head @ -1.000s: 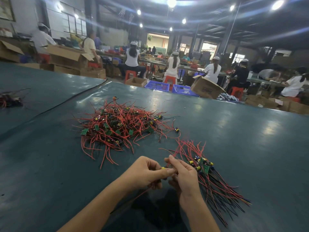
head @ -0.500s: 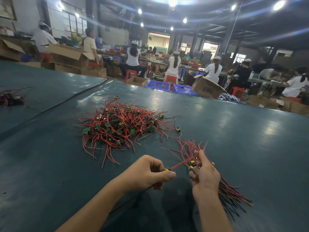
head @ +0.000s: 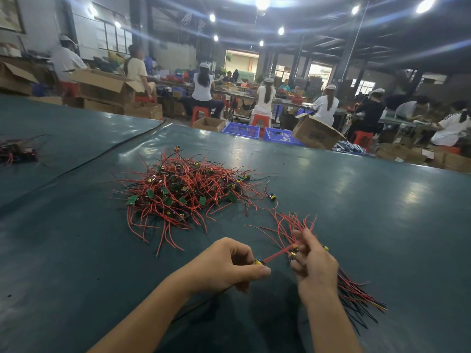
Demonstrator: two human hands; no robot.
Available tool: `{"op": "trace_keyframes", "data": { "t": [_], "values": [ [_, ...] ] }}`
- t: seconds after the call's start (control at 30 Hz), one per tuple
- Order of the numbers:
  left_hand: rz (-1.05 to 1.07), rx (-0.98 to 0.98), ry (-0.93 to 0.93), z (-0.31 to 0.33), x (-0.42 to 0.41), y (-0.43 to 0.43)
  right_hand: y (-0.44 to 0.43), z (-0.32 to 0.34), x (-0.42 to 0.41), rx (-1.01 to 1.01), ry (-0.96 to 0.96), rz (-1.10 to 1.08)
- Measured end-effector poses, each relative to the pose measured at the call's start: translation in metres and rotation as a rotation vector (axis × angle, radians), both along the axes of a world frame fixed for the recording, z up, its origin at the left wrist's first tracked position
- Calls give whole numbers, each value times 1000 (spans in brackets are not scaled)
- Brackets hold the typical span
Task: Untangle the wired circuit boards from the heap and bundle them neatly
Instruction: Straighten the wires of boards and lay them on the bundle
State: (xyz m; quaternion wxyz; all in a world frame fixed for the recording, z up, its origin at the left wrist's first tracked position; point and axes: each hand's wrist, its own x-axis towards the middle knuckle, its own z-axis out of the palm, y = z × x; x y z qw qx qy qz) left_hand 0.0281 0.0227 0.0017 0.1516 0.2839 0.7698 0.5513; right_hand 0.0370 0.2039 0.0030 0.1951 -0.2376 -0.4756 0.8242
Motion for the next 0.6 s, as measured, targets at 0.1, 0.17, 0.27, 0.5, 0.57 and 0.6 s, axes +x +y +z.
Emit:
{"op": "trace_keyframes", "data": {
  "t": [0.1,0.17,0.27,0.5,0.57,0.6],
  "values": [
    [-42,-15,-17,1,1,-2,11,-3,1,2,23,-99],
    [-61,-13,-29,1,1,-4,9,-5,1,39,61,-130],
    [41,51,-18,2,-2,-4,-1,-5,2,97,89,-44],
    [284,198,-55,3,-4,2,-44,-11,16,529,161,368],
    [238,208,-106,5,-3,3,-46,-13,15,572,184,293],
    [188,200,-129,5,-2,4,-44,-14,13,580,164,247]
  ]
}}
